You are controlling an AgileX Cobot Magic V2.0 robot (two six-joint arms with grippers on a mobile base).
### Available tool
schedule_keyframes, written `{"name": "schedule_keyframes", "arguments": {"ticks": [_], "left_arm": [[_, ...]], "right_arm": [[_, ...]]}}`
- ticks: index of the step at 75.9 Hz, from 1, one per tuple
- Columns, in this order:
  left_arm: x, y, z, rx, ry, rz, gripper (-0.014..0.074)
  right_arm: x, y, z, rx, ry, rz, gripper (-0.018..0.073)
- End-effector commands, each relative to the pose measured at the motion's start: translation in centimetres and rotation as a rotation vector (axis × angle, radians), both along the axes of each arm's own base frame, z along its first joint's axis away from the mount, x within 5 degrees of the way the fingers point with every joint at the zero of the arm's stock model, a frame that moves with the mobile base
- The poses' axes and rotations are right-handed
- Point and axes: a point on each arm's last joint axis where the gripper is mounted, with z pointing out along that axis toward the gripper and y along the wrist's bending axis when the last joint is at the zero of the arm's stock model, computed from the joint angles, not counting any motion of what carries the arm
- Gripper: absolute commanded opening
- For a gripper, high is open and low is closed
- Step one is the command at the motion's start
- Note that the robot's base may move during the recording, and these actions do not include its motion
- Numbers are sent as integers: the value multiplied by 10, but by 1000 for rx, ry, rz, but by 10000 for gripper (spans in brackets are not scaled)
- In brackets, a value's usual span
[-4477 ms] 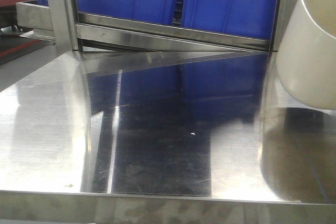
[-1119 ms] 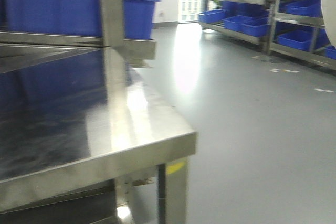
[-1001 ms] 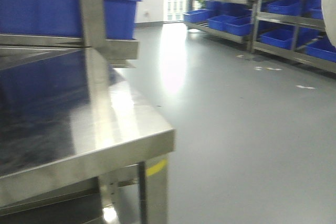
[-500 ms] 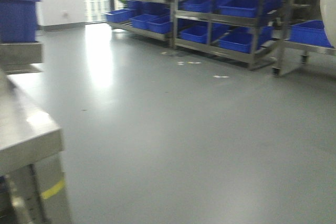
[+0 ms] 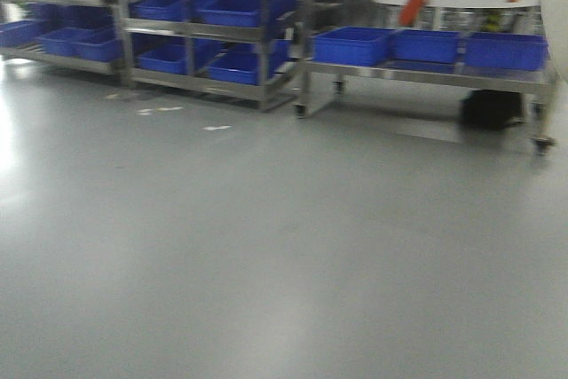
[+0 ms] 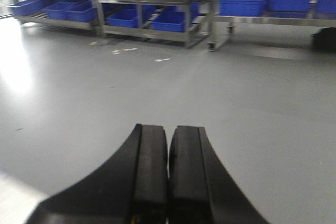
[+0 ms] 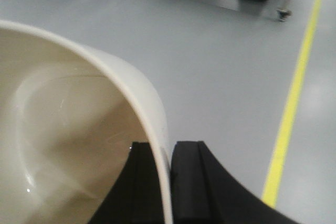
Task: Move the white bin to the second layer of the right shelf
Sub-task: 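Drive away from the steel table carrying the bin in the right gripper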
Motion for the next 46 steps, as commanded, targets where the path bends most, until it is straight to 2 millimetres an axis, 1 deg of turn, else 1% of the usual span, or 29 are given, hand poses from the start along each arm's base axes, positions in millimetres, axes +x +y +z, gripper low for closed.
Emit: {"name": "schedule_keyframes", "arguments": {"ticks": [1,46], "left_arm": [[1,0,-4,-9,-64,-3,85],[1,0,-4,-9,-64,-3,85]], "right_arm": [[1,0,20,1,-136,1,48],[1,0,20,1,-136,1,48]]}}
